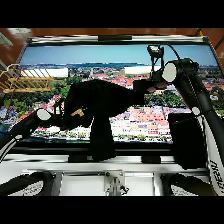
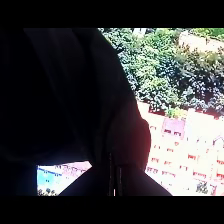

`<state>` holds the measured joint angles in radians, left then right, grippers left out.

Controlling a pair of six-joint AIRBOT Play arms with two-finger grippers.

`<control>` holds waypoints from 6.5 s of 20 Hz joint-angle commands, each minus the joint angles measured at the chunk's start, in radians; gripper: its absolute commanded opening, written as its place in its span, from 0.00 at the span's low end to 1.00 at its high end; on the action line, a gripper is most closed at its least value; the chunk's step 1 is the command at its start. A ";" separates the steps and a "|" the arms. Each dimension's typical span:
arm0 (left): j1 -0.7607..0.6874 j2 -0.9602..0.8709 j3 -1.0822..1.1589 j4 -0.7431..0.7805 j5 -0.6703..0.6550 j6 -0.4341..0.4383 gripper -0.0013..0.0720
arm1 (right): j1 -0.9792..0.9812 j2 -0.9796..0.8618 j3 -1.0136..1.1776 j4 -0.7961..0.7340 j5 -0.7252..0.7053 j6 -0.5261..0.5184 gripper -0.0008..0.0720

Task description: Fold the shirts.

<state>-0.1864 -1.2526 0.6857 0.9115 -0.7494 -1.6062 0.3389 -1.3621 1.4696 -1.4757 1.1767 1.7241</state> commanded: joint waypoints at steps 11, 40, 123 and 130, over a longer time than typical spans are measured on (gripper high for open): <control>0.002 0.095 0.709 0.556 -0.360 0.015 0.08 | -0.002 0.098 0.000 -0.158 -0.039 -0.005 0.10; 0.192 0.228 1.122 0.606 -0.512 -0.037 0.08 | -0.002 0.455 -0.001 -0.600 0.020 0.208 0.10; 0.160 0.232 0.402 0.344 -0.256 0.068 0.09 | -0.555 -0.326 -0.201 0.507 0.152 -0.274 0.92; 0.159 0.232 0.402 0.343 -0.256 0.069 0.09 | -0.454 -0.352 -0.201 0.524 -0.015 -0.262 0.56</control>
<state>-0.0277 -1.0214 1.0878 1.2549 -1.0058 -1.5379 -0.1532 -1.7069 1.2724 -0.9665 1.2465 1.4590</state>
